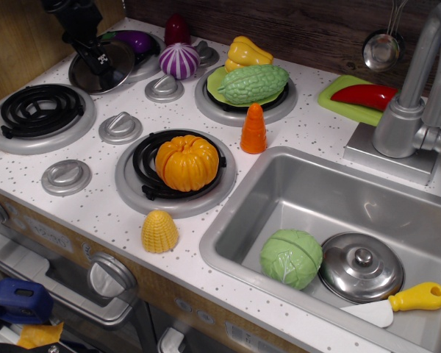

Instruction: Put lid on stove

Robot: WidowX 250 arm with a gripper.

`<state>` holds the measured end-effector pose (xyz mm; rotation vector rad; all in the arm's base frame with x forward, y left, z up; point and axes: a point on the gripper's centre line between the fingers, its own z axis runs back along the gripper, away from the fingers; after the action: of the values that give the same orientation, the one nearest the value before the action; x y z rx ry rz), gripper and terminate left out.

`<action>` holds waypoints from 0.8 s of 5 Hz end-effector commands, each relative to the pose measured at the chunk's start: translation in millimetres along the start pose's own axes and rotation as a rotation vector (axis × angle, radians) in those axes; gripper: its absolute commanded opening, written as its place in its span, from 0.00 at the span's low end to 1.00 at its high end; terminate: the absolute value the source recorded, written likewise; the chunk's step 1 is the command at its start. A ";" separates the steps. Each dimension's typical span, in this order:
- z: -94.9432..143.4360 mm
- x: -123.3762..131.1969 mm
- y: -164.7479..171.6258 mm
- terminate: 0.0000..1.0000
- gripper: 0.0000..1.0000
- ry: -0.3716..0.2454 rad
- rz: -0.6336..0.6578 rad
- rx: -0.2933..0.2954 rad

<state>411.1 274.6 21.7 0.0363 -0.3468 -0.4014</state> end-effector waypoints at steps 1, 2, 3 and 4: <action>68.7 18.2 14.4 0.00 0.00 -0.001 -0.046 0.152; 77.7 8.1 15.0 0.00 0.00 0.024 -0.047 0.190; 88.1 0.5 13.6 0.00 0.00 0.056 -0.044 0.210; 95.2 -15.0 7.3 0.00 0.00 0.094 -0.014 0.197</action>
<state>354.3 283.5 61.6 0.1586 -0.1910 -0.3670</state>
